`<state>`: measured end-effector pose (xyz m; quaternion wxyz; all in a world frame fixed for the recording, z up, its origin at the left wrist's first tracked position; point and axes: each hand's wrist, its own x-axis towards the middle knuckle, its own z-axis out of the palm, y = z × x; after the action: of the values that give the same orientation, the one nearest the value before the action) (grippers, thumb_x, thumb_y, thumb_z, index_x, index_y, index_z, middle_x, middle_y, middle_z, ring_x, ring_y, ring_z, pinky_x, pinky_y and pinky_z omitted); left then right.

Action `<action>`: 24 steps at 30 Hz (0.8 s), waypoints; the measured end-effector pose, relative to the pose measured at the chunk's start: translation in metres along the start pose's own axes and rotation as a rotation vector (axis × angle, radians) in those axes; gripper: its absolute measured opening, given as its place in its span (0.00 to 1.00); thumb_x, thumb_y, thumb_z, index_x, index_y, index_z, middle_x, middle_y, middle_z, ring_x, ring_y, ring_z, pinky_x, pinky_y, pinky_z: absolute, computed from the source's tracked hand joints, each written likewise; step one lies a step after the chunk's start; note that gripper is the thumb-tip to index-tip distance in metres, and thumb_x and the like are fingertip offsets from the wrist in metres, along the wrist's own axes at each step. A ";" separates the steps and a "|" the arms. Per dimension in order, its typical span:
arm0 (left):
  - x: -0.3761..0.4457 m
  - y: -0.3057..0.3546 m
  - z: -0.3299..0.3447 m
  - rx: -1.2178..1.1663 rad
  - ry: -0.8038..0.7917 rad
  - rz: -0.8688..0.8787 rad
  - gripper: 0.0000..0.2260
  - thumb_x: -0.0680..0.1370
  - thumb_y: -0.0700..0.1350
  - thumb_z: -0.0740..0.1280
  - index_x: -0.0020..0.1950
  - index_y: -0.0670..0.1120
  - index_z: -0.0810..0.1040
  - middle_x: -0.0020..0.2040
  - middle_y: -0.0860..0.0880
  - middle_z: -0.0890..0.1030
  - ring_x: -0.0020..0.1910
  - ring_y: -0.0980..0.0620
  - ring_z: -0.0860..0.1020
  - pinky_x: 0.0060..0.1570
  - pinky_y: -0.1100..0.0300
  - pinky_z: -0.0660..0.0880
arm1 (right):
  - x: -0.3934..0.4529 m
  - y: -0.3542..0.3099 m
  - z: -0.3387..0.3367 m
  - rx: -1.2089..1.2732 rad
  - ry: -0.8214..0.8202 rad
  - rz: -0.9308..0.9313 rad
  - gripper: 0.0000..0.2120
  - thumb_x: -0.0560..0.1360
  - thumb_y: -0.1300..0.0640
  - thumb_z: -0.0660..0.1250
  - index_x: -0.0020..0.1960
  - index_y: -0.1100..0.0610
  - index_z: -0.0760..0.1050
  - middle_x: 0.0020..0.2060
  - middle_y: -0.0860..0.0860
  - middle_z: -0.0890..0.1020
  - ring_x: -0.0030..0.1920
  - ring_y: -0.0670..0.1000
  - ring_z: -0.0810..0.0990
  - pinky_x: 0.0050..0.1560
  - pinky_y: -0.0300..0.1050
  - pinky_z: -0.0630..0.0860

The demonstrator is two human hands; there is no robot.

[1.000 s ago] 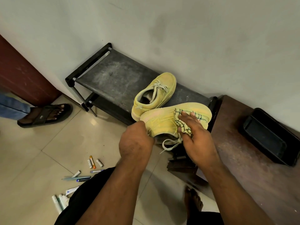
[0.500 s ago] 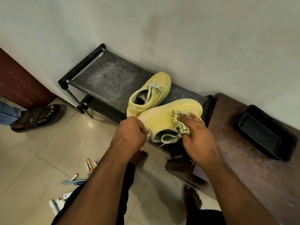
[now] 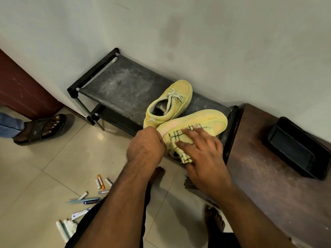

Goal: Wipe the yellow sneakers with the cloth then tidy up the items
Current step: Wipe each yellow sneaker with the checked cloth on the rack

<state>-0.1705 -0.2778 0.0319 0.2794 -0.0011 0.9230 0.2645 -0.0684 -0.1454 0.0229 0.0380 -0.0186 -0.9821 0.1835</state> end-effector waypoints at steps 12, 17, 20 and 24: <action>0.008 0.002 0.001 0.025 -0.012 -0.006 0.12 0.69 0.48 0.77 0.48 0.46 0.82 0.45 0.48 0.83 0.44 0.49 0.81 0.47 0.53 0.80 | 0.006 0.021 -0.002 -0.081 0.090 0.187 0.22 0.69 0.59 0.63 0.62 0.49 0.76 0.58 0.48 0.75 0.58 0.50 0.64 0.51 0.48 0.61; 0.012 0.002 -0.004 0.011 -0.030 0.008 0.12 0.67 0.46 0.78 0.47 0.45 0.82 0.45 0.47 0.82 0.44 0.47 0.81 0.46 0.52 0.80 | 0.001 -0.001 0.005 -0.161 0.085 -0.009 0.19 0.69 0.57 0.61 0.58 0.49 0.78 0.59 0.49 0.76 0.60 0.54 0.67 0.53 0.53 0.63; 0.012 0.003 -0.005 -0.017 -0.044 0.018 0.13 0.66 0.46 0.78 0.47 0.45 0.82 0.45 0.46 0.82 0.44 0.46 0.81 0.46 0.51 0.81 | 0.004 -0.012 0.009 -0.271 0.056 -0.067 0.20 0.65 0.60 0.69 0.56 0.48 0.78 0.66 0.53 0.73 0.66 0.60 0.66 0.59 0.60 0.61; 0.011 0.003 -0.007 -0.067 -0.071 0.010 0.14 0.65 0.45 0.78 0.47 0.46 0.81 0.45 0.47 0.82 0.45 0.47 0.81 0.48 0.50 0.81 | 0.008 -0.018 0.010 -0.263 0.091 0.025 0.19 0.65 0.60 0.69 0.55 0.48 0.80 0.72 0.54 0.66 0.72 0.63 0.59 0.64 0.68 0.58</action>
<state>-0.1837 -0.2769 0.0323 0.3104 0.0033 0.9032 0.2965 -0.0774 -0.1648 0.0209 0.0772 -0.0442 -0.9946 0.0526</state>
